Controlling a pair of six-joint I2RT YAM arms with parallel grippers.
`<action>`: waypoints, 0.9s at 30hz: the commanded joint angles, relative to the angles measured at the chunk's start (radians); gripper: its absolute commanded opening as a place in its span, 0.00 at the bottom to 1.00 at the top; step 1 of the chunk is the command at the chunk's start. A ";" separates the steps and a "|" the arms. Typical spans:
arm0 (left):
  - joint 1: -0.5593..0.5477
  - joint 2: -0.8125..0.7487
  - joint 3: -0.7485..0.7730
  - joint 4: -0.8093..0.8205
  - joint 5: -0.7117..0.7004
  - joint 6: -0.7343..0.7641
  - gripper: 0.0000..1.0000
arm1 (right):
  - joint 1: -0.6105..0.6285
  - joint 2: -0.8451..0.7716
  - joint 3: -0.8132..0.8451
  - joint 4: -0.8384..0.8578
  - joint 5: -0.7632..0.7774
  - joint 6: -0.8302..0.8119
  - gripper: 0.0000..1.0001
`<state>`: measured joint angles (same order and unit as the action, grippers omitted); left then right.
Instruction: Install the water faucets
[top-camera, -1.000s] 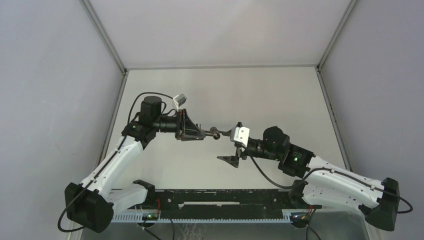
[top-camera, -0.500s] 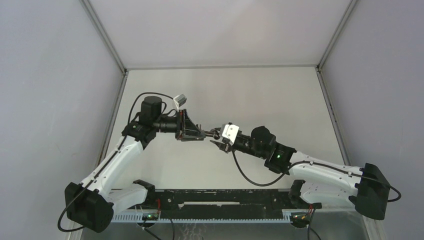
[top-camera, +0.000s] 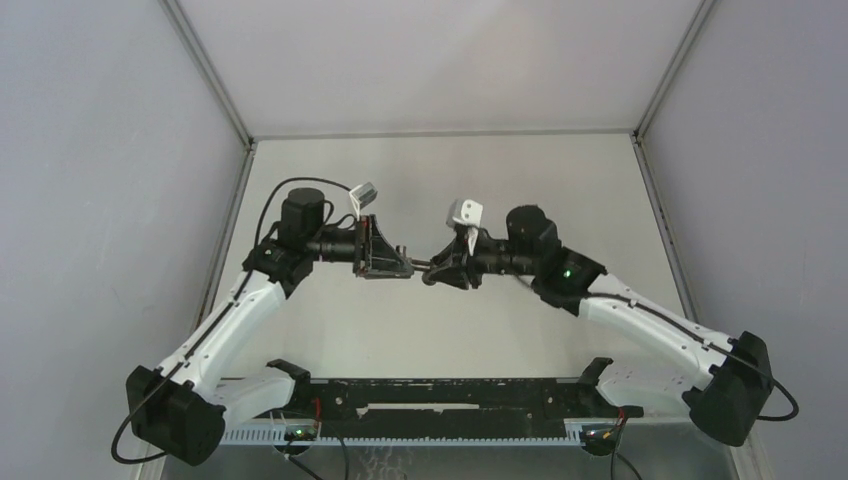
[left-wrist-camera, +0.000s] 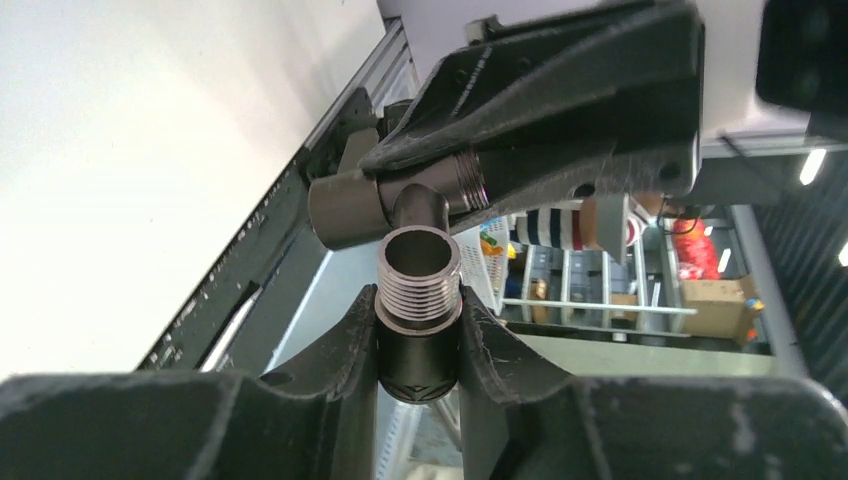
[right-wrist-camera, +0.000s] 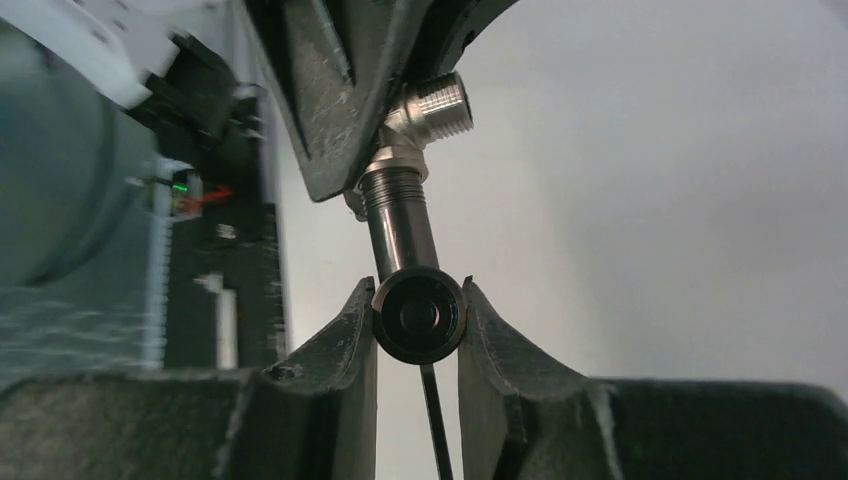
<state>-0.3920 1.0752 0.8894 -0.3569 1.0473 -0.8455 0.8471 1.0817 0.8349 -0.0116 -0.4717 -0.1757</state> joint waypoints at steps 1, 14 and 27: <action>-0.018 -0.076 0.104 0.125 0.025 0.067 0.00 | -0.114 0.070 0.203 -0.190 -0.452 0.347 0.00; -0.020 -0.209 -0.023 0.321 -0.119 0.138 0.00 | -0.248 0.179 0.147 0.268 -0.863 1.305 0.03; -0.018 -0.170 0.000 0.344 -0.143 -0.047 0.00 | -0.355 0.086 0.176 -0.200 -0.600 0.952 1.00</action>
<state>-0.4160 0.9337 0.8787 -0.1059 0.9169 -0.8139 0.5220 1.2114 0.9741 -0.0448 -1.1568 0.9142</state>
